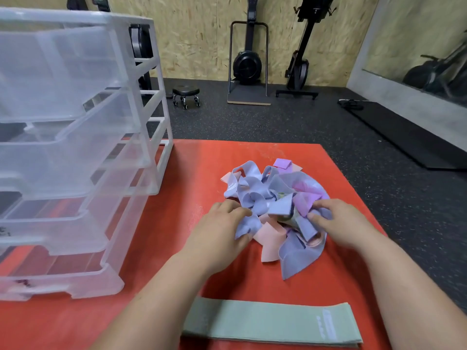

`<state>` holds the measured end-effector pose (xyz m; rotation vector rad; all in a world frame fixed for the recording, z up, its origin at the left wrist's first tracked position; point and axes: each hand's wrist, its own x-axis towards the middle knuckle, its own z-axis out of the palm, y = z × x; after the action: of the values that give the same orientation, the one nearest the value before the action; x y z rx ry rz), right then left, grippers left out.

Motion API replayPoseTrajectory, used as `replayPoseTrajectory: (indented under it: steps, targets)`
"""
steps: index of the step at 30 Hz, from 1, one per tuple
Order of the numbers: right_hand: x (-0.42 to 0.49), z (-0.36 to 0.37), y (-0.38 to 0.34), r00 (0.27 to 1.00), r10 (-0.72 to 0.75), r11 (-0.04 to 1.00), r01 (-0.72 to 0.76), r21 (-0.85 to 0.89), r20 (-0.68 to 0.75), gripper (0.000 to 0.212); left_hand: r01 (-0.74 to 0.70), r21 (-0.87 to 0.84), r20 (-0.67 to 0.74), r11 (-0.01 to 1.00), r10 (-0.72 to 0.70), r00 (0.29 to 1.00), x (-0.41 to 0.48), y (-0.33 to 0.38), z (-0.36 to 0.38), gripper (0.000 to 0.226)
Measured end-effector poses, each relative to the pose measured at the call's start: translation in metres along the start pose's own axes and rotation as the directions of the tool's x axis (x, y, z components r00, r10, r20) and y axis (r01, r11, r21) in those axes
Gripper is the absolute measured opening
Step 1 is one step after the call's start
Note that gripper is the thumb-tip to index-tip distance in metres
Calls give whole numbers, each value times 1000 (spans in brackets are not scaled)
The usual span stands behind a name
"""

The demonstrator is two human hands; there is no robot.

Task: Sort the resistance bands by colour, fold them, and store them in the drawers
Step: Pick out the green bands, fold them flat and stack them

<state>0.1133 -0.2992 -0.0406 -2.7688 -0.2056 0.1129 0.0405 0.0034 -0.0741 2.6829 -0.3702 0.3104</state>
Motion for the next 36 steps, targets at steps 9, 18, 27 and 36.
replayPoseTrajectory:
  steps: [9,18,27,36]
  targets:
    - [7,5,-23,896,-200,964,253,85,-397,22,42,-12,-30,999,-42,999,8,-1,6,45]
    - [14,4,-42,867,-63,978,152,143,-495,21,36,-29,-40,999,-37,999,8,-5,9,44]
    - [-13,-67,-71,725,123,627,473,619,-678,24,23,-79,-74,997,-29,997,10,-7,2,41]
    - [-18,-17,15,991,102,995,-101,-11,85,57,38,-65,-27,997,-40,999,4,-2,4,41]
